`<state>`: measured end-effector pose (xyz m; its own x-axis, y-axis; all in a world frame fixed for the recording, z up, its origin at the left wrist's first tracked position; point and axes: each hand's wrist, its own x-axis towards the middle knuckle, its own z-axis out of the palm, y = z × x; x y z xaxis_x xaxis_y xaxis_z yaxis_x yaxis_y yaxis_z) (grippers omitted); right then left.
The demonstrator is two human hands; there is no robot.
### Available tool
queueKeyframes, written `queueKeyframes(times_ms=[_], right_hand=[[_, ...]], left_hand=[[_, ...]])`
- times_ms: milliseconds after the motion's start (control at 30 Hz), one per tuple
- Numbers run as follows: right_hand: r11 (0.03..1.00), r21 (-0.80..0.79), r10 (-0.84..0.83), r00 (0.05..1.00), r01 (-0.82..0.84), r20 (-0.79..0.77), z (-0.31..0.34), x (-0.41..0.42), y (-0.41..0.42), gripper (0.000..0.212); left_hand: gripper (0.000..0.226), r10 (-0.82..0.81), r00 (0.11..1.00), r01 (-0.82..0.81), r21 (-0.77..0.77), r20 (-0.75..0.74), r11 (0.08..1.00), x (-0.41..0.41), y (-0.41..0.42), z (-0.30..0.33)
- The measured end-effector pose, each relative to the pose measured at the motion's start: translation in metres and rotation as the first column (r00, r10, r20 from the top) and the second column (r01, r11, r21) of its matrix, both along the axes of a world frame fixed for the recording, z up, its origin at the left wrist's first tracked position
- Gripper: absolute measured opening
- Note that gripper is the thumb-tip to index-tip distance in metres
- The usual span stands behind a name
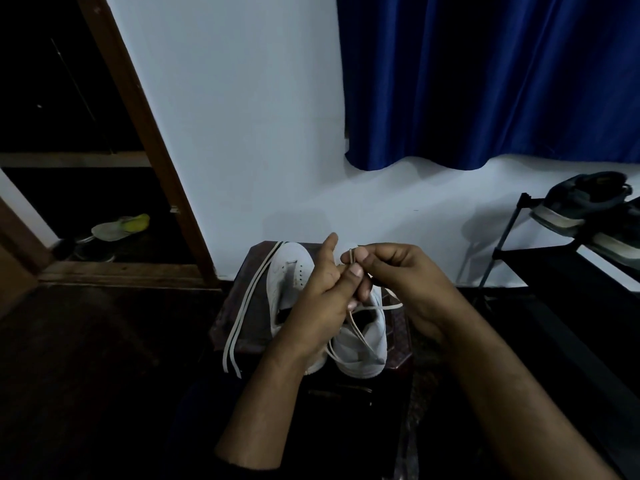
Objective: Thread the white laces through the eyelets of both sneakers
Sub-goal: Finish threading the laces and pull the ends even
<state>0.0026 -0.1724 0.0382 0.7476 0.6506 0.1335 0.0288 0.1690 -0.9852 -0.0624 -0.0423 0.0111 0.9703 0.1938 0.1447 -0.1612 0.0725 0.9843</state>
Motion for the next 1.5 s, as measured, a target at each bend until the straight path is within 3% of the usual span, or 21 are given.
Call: queueKeyframes(times_ms=[200,400,567,733,933,1067,1233,1500], right_hand=[[0.993,-0.068,0.103,0.994,-0.100,0.041,0.019,0.014,0.001,0.025],[0.987,-0.073,-0.140,0.989,0.144,0.051,0.037,0.024,0.021,0.017],[0.977,-0.018,-0.213,0.959,0.213,-0.185,0.036,0.030,0.035,0.016],[0.979,-0.036,-0.205,0.969,0.202,-0.138,0.029,0.019,0.041,0.014],[0.975,0.002,-0.220,0.974,0.220,-0.063,0.025,0.015,0.040,0.019],[0.972,0.074,-0.219,0.974,0.223,-0.051,0.023,0.008,0.037,0.022],[0.962,-0.090,-0.258,0.966,0.259,0.032,0.010,0.006,0.033,0.037],[0.981,0.021,-0.192,0.981,0.192,-0.024,0.013,-0.002,0.029,0.026]], left_hand=[[0.064,-0.075,0.996,0.074,-0.028,-0.045,0.997,-0.001,0.009,0.017],[0.048,0.025,1.000,-0.025,0.024,-0.003,0.999,0.002,0.017,0.029],[0.018,0.173,0.985,-0.172,0.050,-0.002,0.984,-0.006,0.019,0.023],[0.031,0.192,0.981,-0.192,-0.043,-0.009,0.980,-0.010,0.016,0.029],[0.026,0.186,0.983,-0.186,-0.064,0.003,0.981,-0.006,0.012,0.030],[0.024,0.168,0.986,-0.167,-0.166,-0.010,0.972,-0.003,0.011,0.025],[0.019,0.287,0.952,-0.288,-0.015,0.108,0.958,0.003,0.010,0.023],[0.023,0.274,0.949,-0.295,0.133,0.156,0.946,0.007,0.011,0.021]])
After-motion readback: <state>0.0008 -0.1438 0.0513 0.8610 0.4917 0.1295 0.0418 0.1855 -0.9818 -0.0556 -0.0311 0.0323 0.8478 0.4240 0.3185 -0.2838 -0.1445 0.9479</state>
